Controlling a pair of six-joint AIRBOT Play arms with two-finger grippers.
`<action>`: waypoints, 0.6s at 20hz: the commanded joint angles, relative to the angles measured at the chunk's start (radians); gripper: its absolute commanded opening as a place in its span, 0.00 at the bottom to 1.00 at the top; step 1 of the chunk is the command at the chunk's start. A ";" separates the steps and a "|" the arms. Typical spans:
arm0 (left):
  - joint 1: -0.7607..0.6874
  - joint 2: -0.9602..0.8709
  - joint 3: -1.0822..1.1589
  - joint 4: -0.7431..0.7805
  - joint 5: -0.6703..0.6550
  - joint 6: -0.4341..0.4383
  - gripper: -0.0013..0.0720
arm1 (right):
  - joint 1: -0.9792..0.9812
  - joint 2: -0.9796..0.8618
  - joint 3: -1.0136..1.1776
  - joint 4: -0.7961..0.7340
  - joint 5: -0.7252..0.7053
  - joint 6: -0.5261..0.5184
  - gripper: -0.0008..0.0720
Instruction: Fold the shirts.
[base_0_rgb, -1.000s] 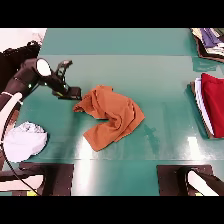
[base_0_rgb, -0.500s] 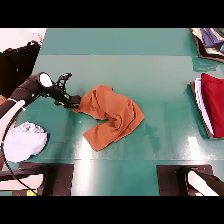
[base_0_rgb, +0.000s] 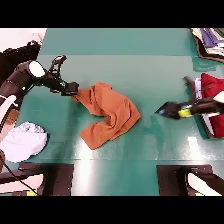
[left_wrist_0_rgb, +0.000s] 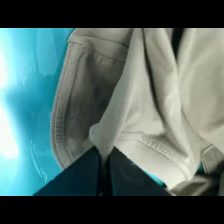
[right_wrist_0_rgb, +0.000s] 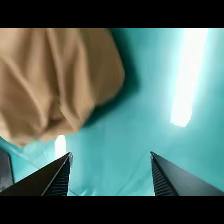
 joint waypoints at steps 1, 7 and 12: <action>0.001 0.003 0.010 0.002 0.003 0.000 0.06 | 0.181 -0.109 -0.133 0.129 -0.218 -0.048 0.77; 0.001 0.003 0.010 0.003 0.003 0.002 0.06 | 0.329 -0.293 0.015 0.195 -0.349 -0.074 0.55; 0.001 0.027 0.011 0.003 0.013 0.001 0.06 | 0.321 -0.310 0.122 0.163 -0.346 -0.126 0.03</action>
